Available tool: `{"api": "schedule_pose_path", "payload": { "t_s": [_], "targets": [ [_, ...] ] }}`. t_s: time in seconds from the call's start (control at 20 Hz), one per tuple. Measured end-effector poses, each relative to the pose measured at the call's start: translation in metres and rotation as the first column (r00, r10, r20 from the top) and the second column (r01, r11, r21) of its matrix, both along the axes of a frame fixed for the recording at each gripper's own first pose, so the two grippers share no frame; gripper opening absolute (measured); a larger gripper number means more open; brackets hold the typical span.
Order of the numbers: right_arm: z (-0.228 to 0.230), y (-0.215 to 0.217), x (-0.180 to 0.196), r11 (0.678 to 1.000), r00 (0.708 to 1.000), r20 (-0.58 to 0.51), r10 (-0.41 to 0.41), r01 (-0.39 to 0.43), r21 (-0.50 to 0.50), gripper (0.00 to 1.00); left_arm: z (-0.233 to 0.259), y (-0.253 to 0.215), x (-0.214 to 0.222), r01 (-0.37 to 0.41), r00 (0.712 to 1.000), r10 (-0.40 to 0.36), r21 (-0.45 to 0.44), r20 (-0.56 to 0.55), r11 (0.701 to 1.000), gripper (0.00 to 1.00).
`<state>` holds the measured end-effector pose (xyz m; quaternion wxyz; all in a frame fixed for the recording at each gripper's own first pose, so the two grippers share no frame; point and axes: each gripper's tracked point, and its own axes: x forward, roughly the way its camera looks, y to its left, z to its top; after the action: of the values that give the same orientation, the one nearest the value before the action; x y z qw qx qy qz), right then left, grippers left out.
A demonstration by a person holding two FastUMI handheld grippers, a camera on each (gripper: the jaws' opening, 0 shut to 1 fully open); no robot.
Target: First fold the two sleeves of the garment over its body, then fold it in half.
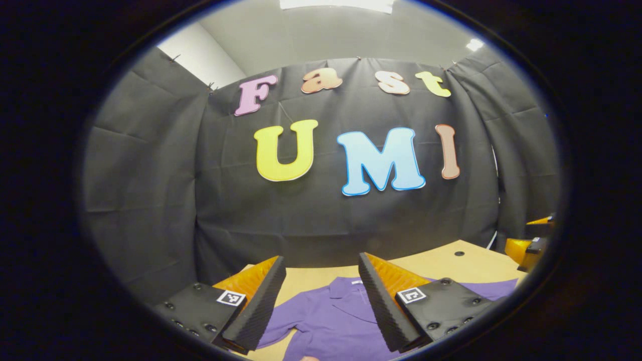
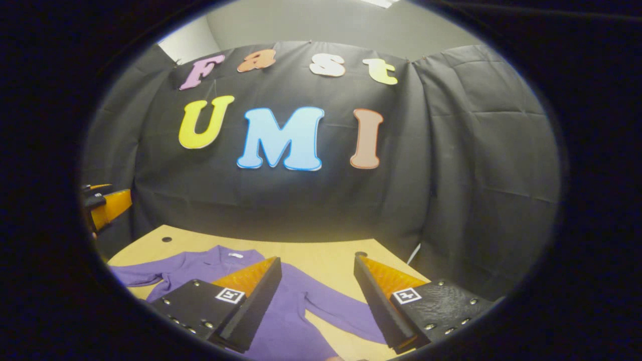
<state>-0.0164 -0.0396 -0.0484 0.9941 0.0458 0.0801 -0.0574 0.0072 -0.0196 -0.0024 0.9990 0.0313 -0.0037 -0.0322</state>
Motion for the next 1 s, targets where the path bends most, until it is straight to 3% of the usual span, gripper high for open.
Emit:
{"api": "schedule_pose_path", "payload": {
  "t_s": [0.2, 0.4, 0.55, 0.75, 1.0],
  "targets": [
    [-0.037, -0.032, -0.001, 0.997, 0.994, -0.086, -0.073, 0.074, 0.005, 0.92, -0.004, -0.005, 0.004, 0.001, 1.0, -0.001, -0.005, -0.008, 1.0, 0.94],
    [-0.087, -0.07, -0.006, 0.986, 0.963, -0.217, -0.156, 0.166, 0.028, 0.92, -0.011, -0.005, 0.008, -0.011, 1.0, 0.011, -0.012, -0.025, 1.0, 0.94],
    [-0.125, -0.095, -0.011, 0.972, 0.927, -0.313, -0.209, 0.233, 0.042, 0.96, -0.013, -0.004, 0.011, -0.021, 0.999, 0.021, -0.012, -0.033, 1.0, 0.94],
    [-0.171, -0.123, -0.019, 0.946, 0.869, -0.419, -0.263, 0.317, 0.062, 0.92, -0.018, -0.009, 0.013, -0.029, 0.999, 0.029, -0.001, -0.046, 1.0, 0.94],
    [-0.227, -0.147, -0.027, 0.889, 0.773, -0.564, -0.292, 0.436, 0.138, 0.92, -0.019, -0.012, 0.012, -0.037, 0.998, 0.037, 0.009, -0.046, 0.999, 0.94]
  ]
}}
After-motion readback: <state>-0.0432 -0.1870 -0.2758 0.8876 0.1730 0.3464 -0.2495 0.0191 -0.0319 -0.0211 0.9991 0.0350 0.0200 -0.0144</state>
